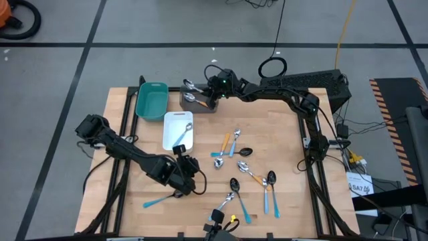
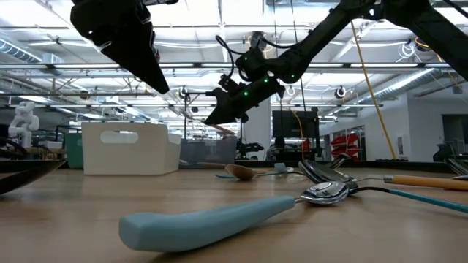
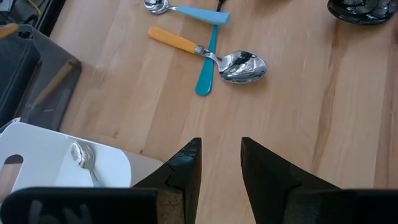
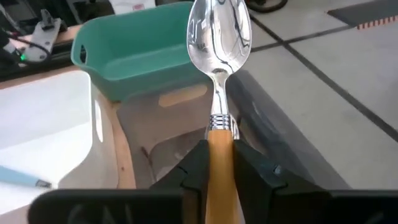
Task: Sort silverware by color (type)
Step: Put the bottom left orange spoon into the black bin, then put the top light blue spoon into the white bin
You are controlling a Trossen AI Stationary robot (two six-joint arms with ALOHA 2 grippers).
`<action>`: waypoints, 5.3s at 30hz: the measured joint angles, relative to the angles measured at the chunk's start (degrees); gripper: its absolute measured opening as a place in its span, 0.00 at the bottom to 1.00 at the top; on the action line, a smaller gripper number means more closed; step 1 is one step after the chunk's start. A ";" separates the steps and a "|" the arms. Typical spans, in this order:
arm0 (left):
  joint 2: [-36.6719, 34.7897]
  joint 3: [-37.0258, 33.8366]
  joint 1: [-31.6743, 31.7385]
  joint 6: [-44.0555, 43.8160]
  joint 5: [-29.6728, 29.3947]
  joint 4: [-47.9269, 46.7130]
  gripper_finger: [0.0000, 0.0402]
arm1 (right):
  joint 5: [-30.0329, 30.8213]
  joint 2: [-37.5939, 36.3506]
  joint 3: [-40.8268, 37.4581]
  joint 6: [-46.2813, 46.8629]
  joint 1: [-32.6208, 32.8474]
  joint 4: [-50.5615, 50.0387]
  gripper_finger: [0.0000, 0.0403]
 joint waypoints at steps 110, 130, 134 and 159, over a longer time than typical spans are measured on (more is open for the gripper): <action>23.28 21.17 20.72 -6.78 -1.83 20.20 0.61 | 40.84 -55.24 -49.69 11.00 42.77 -38.76 0.20; 41.13 48.71 20.52 -10.84 -1.34 -10.61 0.61 | 41.81 -63.30 -49.72 21.27 47.84 -53.81 0.20; 41.11 48.72 21.41 -12.18 0.58 -12.52 0.61 | 43.75 -64.56 -49.75 21.41 49.36 -53.48 0.20; 42.69 48.72 25.82 -9.65 13.38 -8.61 0.61 | 43.81 -64.61 -49.75 20.79 49.53 -52.46 0.20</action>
